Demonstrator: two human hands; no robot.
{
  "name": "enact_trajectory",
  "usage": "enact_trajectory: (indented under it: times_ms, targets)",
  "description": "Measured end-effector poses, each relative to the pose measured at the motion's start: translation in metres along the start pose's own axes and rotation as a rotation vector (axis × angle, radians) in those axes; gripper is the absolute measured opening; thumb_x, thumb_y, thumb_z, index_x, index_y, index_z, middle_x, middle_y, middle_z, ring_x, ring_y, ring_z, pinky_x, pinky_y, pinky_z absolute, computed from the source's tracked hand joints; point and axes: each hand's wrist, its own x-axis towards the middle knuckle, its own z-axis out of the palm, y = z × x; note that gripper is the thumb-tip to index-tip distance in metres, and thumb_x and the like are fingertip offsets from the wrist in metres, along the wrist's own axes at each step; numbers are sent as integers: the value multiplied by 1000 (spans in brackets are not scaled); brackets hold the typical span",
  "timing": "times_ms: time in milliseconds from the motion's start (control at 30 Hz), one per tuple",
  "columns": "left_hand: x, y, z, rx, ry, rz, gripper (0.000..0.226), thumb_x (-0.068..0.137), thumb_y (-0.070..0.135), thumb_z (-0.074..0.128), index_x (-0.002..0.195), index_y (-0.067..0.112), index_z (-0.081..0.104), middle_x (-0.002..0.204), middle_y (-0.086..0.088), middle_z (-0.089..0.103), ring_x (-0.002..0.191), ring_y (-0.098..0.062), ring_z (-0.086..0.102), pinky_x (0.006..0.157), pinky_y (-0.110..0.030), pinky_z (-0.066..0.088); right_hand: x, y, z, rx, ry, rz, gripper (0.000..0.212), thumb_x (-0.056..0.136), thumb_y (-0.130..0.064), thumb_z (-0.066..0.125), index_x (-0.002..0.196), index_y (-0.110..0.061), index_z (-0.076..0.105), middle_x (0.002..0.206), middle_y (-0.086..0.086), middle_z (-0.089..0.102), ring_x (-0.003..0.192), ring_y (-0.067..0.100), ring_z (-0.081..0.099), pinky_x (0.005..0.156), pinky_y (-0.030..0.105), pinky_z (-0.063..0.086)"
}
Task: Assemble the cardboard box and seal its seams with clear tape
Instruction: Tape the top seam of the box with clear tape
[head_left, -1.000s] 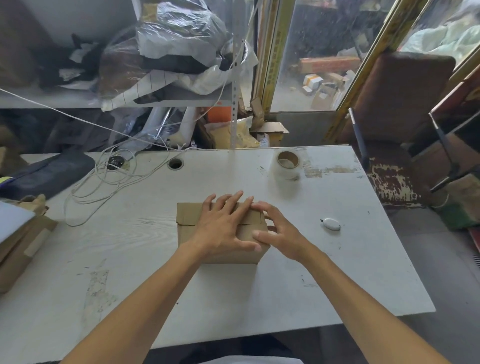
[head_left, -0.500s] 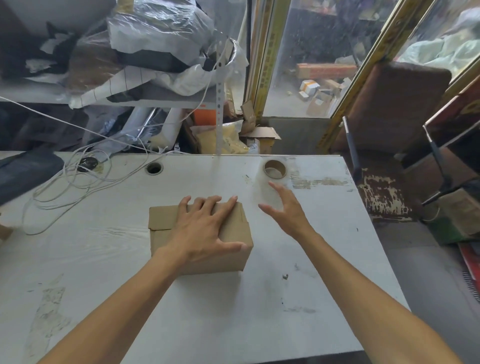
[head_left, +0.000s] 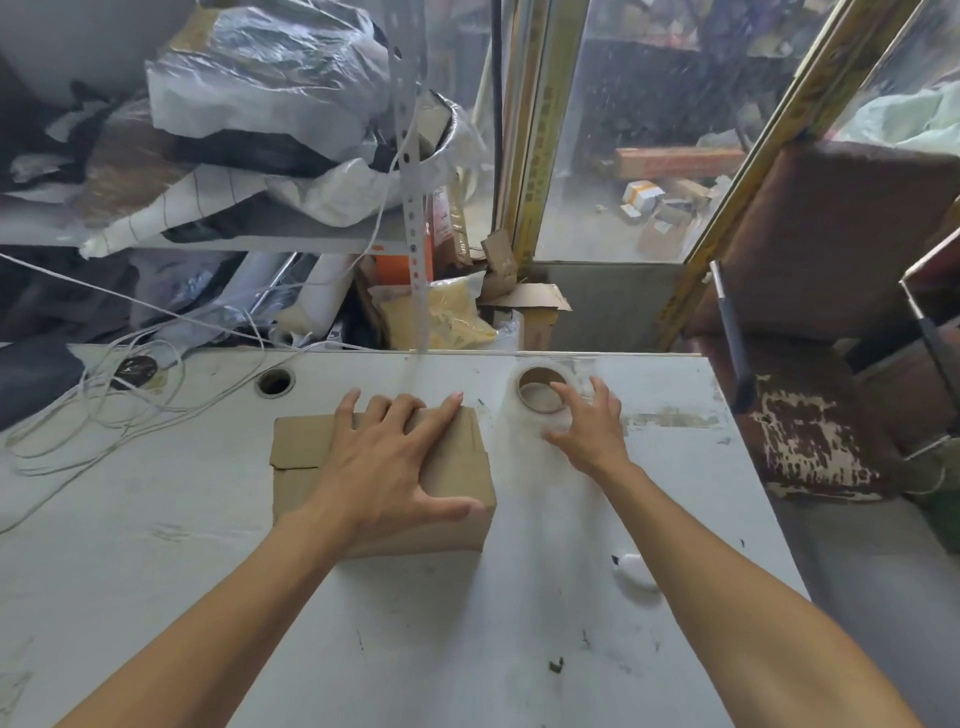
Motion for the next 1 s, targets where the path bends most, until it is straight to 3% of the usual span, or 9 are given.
enact_trajectory:
  times_ms: [133, 300, 433, 533, 600, 700, 833, 900, 1000]
  targets:
    - [-2, 0, 1, -8, 11, -8, 116, 57, 103, 16, 156, 43, 4, 138, 4, 41, 132, -22, 36, 120, -54, 0, 13, 1, -3, -57, -1, -92, 70, 77, -42, 79, 139, -42, 46, 162, 4, 4, 148, 27, -1, 117, 50, 20]
    - [-2, 1, 0, -24, 16, -9, 117, 56, 104, 14, 156, 43, 9, 134, 4, 45, 129, -22, 39, 120, -55, 3, 15, 9, -20, -40, -4, -232, 56, 82, -36, 78, 133, -36, 55, 160, 6, 20, 146, 29, 13, 116, 48, 24]
    - [-2, 0, 3, -19, 47, 4, 115, 58, 103, 21, 155, 41, 18, 130, 2, 49, 125, -25, 44, 120, -56, 8, 35, 9, -29, -425, -186, -430, 42, 86, -35, 72, 127, -32, 62, 161, 3, 19, 146, 32, 10, 115, 49, 27]
    - [-2, -1, 6, -24, 86, 21, 113, 61, 102, 25, 154, 38, 24, 126, 1, 52, 120, -26, 48, 118, -58, 12, 42, 5, -30, -495, -188, -500, 34, 86, -31, 73, 119, -30, 69, 160, 1, 21, 146, 33, 9, 115, 49, 25]
    - [-3, -1, 7, -20, 83, 23, 113, 61, 101, 27, 155, 38, 23, 126, 2, 52, 120, -26, 47, 118, -58, 12, 36, 0, -36, -419, -148, -535, 31, 85, -31, 74, 116, -26, 72, 158, 0, 27, 147, 33, 10, 116, 51, 23]
    - [-1, -1, 4, -17, 68, 20, 113, 61, 101, 29, 156, 38, 21, 129, 1, 51, 123, -26, 45, 119, -57, 10, 13, -12, -55, -173, 1, -563, 31, 81, -28, 78, 109, -15, 74, 139, 0, 55, 143, 29, 25, 114, 50, 28]
    - [-6, 2, -1, -39, 32, 20, 115, 62, 98, 32, 157, 35, 18, 139, 1, 44, 132, -25, 36, 120, -55, 3, -40, -54, -102, 69, 89, -564, 29, 84, -20, 76, 109, -6, 70, 113, 4, 66, 109, 15, 46, 107, 45, 36]
    - [-7, 3, -5, -47, 8, 24, 114, 63, 96, 30, 157, 33, 14, 142, 1, 38, 135, -24, 30, 121, -55, 0, -65, -79, -126, 150, 58, -573, 28, 88, -19, 72, 112, -7, 67, 105, -7, 60, 97, 7, 45, 103, 30, 35]
    - [-6, 1, -6, -51, -1, 62, 108, 69, 91, 29, 157, 30, 14, 141, -3, 31, 134, -27, 25, 120, -54, 0, -91, -110, -134, 262, 12, -542, 30, 90, -20, 69, 118, -14, 63, 102, -16, 51, 89, 2, 46, 83, 6, 33]
